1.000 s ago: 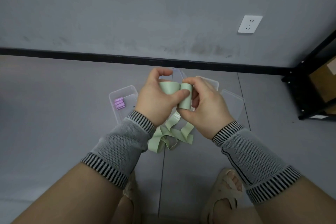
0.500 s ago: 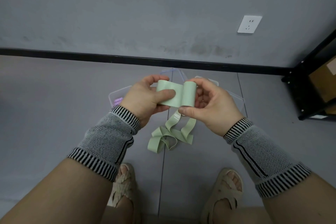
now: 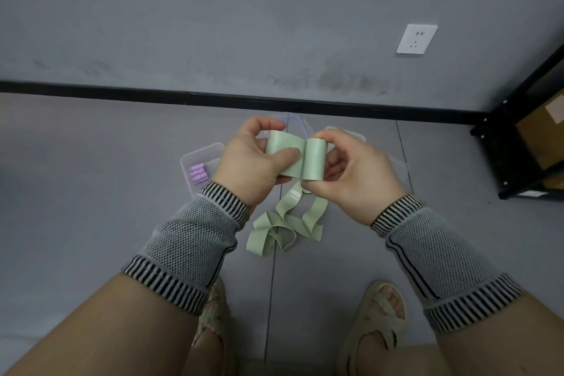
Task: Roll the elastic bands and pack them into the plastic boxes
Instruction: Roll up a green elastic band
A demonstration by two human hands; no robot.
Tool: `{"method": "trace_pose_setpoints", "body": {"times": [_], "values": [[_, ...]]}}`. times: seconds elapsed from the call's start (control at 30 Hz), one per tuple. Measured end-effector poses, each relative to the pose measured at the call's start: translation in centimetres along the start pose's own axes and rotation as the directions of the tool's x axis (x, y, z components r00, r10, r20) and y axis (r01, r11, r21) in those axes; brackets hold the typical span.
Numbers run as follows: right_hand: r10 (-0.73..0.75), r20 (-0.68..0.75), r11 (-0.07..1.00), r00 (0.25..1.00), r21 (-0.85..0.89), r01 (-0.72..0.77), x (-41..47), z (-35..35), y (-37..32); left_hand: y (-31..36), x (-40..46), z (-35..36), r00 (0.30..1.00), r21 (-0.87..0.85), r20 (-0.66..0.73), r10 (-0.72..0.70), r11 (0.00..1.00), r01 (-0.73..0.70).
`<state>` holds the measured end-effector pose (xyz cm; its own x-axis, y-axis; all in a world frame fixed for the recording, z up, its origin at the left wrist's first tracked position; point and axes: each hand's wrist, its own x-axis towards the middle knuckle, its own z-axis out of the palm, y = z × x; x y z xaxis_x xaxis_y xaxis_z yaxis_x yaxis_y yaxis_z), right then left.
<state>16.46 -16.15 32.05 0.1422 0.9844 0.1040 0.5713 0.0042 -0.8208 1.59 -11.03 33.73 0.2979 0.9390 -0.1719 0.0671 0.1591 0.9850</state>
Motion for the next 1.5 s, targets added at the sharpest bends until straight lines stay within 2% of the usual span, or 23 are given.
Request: {"method": "trace_pose_setpoints", "body": {"times": [0.2, 0.4, 0.47, 0.53, 0.57, 0.67, 0.77, 0.83, 0.9, 0.93, 1.0, 1.03, 1.07, 1.1, 1.13, 1.17, 1.2, 1.23, 1.33, 1.43, 1.5], "values": [[-0.006, -0.019, 0.989, 1.000, -0.148, 0.003, -0.1, 0.6, 0.0, -0.9, 0.2, 0.9, 0.997, 0.156, -0.042, 0.057, 0.986, -0.050], [-0.038, 0.004, 0.968, 0.999, -0.248, 0.037, 0.0, 0.9, -0.4, -0.7, 0.2, 0.9, 0.999, 0.112, -0.033, -0.020, 0.993, 0.024], [0.019, 0.028, 0.997, 0.999, -0.072, -0.017, 0.1, 0.8, -0.3, -0.3, 0.4, 0.4, 0.993, -0.042, -0.036, -0.111, 0.993, 0.110], [0.055, 0.062, 0.984, 0.997, 0.164, -0.065, 0.2, 0.6, -0.1, 0.1, 0.5, 0.0, 0.982, -0.212, 0.003, -0.191, 0.959, 0.187], [0.050, 0.076, 0.973, 0.996, 0.221, -0.066, 0.3, 0.5, 0.0, 0.3, 0.4, -0.1, 0.977, -0.254, 0.029, -0.212, 0.944, 0.213], [0.040, 0.076, 0.957, 0.996, 0.283, -0.060, 0.3, 0.3, 0.2, 0.2, 0.4, -0.1, 0.970, -0.255, 0.078, -0.229, 0.936, 0.241], [0.087, 0.073, 0.915, 0.994, 0.387, -0.109, 0.3, 0.1, 0.3, 0.1, 0.7, -0.4, 0.971, -0.203, 0.045, -0.235, 0.950, 0.239], [0.114, 0.121, 0.793, 0.986, 0.587, -0.164, 0.4, 0.0, 0.5, 0.1, 0.9, -0.7, 0.967, -0.222, 0.030, -0.255, 0.941, 0.255], [0.096, 0.223, 0.531, 0.970, 0.813, -0.240, 0.6, -0.1, 0.5, 0.2, 0.9, -0.9, 0.959, -0.277, 0.043, -0.279, 0.919, 0.280], [0.067, 0.262, 0.413, 0.963, 0.871, -0.265, 0.7, -0.2, 0.6, 0.3, 1.0, -0.9, 0.957, -0.308, 0.057, -0.283, 0.907, 0.287], [0.028, 0.286, 0.293, 0.958, 0.914, -0.282, 0.7, -0.5, 0.6, 0.5, 1.1, -1.0, 0.958, -0.355, 0.081, -0.276, 0.890, 0.286], [0.028, 0.288, 0.293, 0.957, 0.913, -0.283, 0.7, -0.7, 0.7, 0.6, 1.1, -1.1, 0.960, -0.364, 0.082, -0.268, 0.888, 0.279], [0.051, 0.277, 0.370, 0.959, 0.887, -0.276, 0.7, -0.8, 0.7, 0.7, 1.1, -1.2, 0.962, -0.360, 0.075, -0.263, 0.892, 0.272], [0.079, 0.240, 0.546, 0.968, 0.802, -0.243, 0.6, -0.9, 0.8, 0.6, 1.0, -1.2, 0.964, -0.338, 0.060, -0.260, 0.903, 0.264], [0.100, 0.187, 0.750, 0.977, 0.632, -0.197, 0.6, -0.9, 0.9, 0.5, 0.9, -1.1, 0.967, -0.297, 0.036, -0.253, 0.921, 0.253], [0.103, 0.141, 0.891, 0.985, 0.428, -0.154, 0.5, -0.7, 0.9, 0.3, 0.8, -1.0, 0.971, -0.239, 0.010, -0.240, 0.942, 0.236], [0.100, 0.115, 0.956, 0.988, 0.264, -0.127, 0.5, -0.6, 0.8, 0.2, 0.7, -0.9, 0.976, -0.176, -0.012, -0.220, 0.961, 0.214], [0.095, 0.103, 0.980, 0.990, 0.163, -0.111, 0.4, -0.4, 0.8, 0.1, 0.6, -0.7, 0.980, -0.116, -0.031, -0.194, 0.975, 0.189], [0.059, 0.077, 0.998, 0.995, -0.001, -0.059, 0.3, 0.1, 0.3, -0.5, 0.6, -0.2, 0.993, 0.078, -0.081, -0.080, 0.993, 0.087], [0.031, 0.049, 0.990, 0.998, -0.136, -0.024, 0.3, 0.4, 0.3, -1.2, 0.6, 0.2, 0.996, 0.277, -0.090, 0.023, 0.961, 0.003], [0.014, 0.046, 0.976, 0.999, -0.216, -0.004, 0.2, 0.5, 0.3, -1.6, 0.5, 0.6, 0.996, 0.351, -0.075, 0.053, 0.936, -0.024]]}}
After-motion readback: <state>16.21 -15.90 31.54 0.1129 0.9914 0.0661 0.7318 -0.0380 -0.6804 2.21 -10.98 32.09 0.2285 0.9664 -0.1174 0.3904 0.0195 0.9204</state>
